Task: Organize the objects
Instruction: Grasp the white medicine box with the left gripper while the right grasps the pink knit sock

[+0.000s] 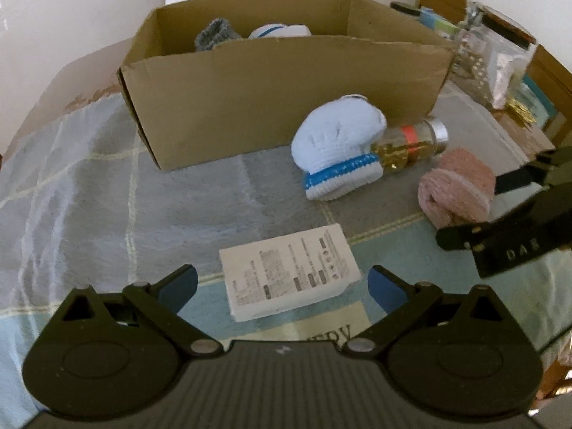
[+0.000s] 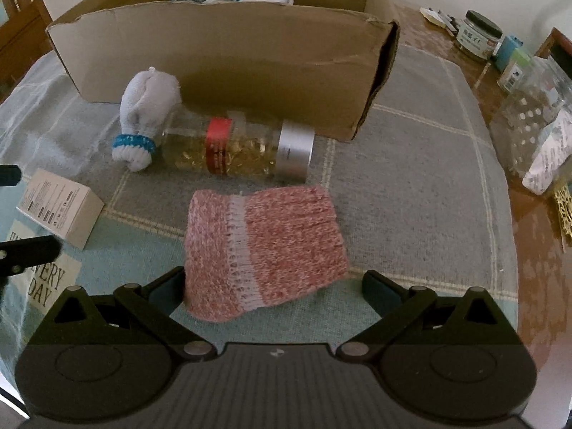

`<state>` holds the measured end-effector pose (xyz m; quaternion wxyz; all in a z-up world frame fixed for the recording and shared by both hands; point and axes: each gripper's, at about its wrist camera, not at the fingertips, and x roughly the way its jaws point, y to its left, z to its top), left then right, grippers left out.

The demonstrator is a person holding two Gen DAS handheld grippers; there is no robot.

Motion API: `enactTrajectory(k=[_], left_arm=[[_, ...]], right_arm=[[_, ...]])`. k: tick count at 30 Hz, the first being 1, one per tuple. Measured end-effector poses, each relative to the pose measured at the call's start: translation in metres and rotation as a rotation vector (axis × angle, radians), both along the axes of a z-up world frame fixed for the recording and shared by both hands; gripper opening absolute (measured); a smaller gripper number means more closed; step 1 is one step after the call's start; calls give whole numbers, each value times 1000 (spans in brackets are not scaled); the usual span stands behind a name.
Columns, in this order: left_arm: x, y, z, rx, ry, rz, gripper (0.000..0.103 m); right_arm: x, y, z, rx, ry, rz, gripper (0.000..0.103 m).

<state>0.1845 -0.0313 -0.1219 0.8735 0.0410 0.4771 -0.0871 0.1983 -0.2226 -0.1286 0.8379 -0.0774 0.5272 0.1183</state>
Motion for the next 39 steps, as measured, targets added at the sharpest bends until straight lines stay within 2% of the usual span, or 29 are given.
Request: enactTrajectory(k=[7, 16, 25, 32, 36, 39], left_arm=[[10, -4, -15, 39, 14, 69, 101], [1, 15, -18, 23, 12, 134, 102], [6, 4, -18, 55, -3, 100, 102], [4, 11, -21, 14, 1, 85, 100], [6, 15, -22, 10, -11, 41, 99], [7, 18, -22, 5, -21, 22, 94]], right_arm=[[-7, -2, 0, 6, -24, 13, 103], [-14, -6, 1, 12, -38, 72, 103], [-15, -8, 0, 28, -70, 150, 103], [-12, 1, -2, 32, -77, 188, 103], [-8, 8, -1, 27, -65, 173, 103], [-8, 13, -1, 19, -49, 156, 103]])
